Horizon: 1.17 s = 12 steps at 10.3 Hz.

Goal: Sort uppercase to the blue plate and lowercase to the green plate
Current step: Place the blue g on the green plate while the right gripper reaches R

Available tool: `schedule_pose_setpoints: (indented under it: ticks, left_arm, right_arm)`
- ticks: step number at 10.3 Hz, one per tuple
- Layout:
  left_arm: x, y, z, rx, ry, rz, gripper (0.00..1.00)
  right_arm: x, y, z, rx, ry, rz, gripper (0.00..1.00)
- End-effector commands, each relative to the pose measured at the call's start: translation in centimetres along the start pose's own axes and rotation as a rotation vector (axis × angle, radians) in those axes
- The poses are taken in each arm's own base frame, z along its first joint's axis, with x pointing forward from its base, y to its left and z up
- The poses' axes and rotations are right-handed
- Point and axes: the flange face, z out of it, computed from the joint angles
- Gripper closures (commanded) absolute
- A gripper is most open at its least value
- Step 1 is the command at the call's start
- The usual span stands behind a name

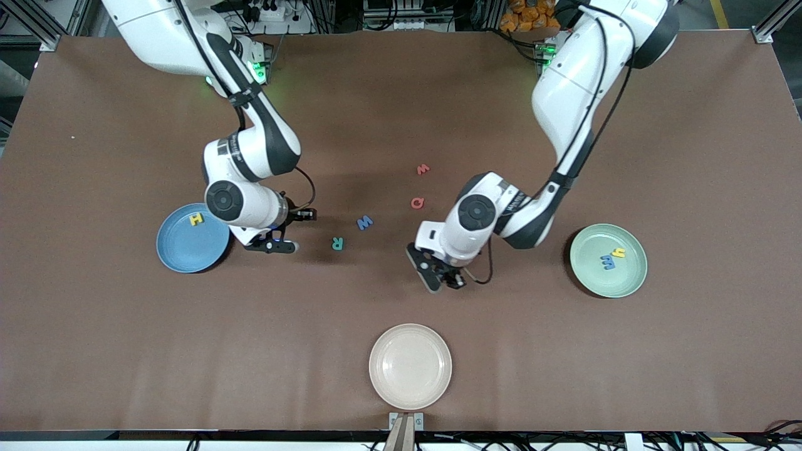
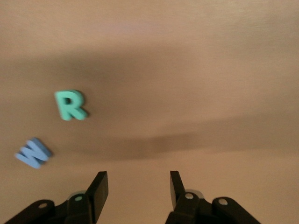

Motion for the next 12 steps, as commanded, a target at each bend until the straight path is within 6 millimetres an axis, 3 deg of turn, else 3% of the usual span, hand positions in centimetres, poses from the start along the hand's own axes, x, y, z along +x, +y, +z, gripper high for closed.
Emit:
schedule_pose_setpoints:
  ticks: [1, 2, 4, 5, 7, 8, 9, 10, 11, 12]
  left_arm:
    - [-4.9, -5.4, -5.9, -0.026, -0.132, -0.069, 1.00]
    - [-7.2, -7.2, -6.8, -0.044, -0.185, -0.096, 1.00]
    - [-15.7, -11.7, -6.0, -0.089, -0.271, -0.165, 1.00]
    - [-19.6, -14.0, -5.6, -0.106, -0.293, -0.168, 1.00]
    - [-26.8, -16.5, -3.5, -0.116, -0.342, -0.236, 1.00]
    - [-28.7, -17.5, -2.9, -0.102, -0.344, -0.255, 1.00]
    - [-29.3, -17.8, -2.6, -0.103, -0.342, -0.260, 1.00]
    - [-30.2, -18.2, -2.3, -0.110, -0.338, -0.278, 0.75]
    - [-30.3, -18.3, -2.2, -0.107, -0.328, -0.283, 0.01]
    - [-29.6, -17.9, -2.6, -0.101, -0.323, -0.271, 0.00]
  right_arm:
    - [0.2, -2.8, 1.6, 0.033, 0.043, 0.072, 0.38]
    - [0.3, -4.0, 2.3, 0.037, 0.051, 0.078, 0.38]
    - [0.8, -6.6, 3.0, 0.044, 0.078, 0.105, 0.38]
    - [1.2, -6.7, 3.0, 0.053, 0.091, 0.107, 0.38]
    - [1.1, -6.9, 3.6, 0.033, 0.102, 0.077, 0.38]
    - [1.3, -6.8, 4.2, 0.002, 0.120, 0.049, 0.38]
    - [1.6, -6.8, 4.5, 0.007, 0.145, 0.041, 0.38]
    - [1.7, -6.8, 5.2, 0.007, 0.149, 0.043, 0.38]
    - [1.9, -6.9, 5.5, 0.011, 0.154, 0.044, 0.38]
    - [2.1, -6.9, 5.7, 0.015, 0.161, 0.044, 0.38]
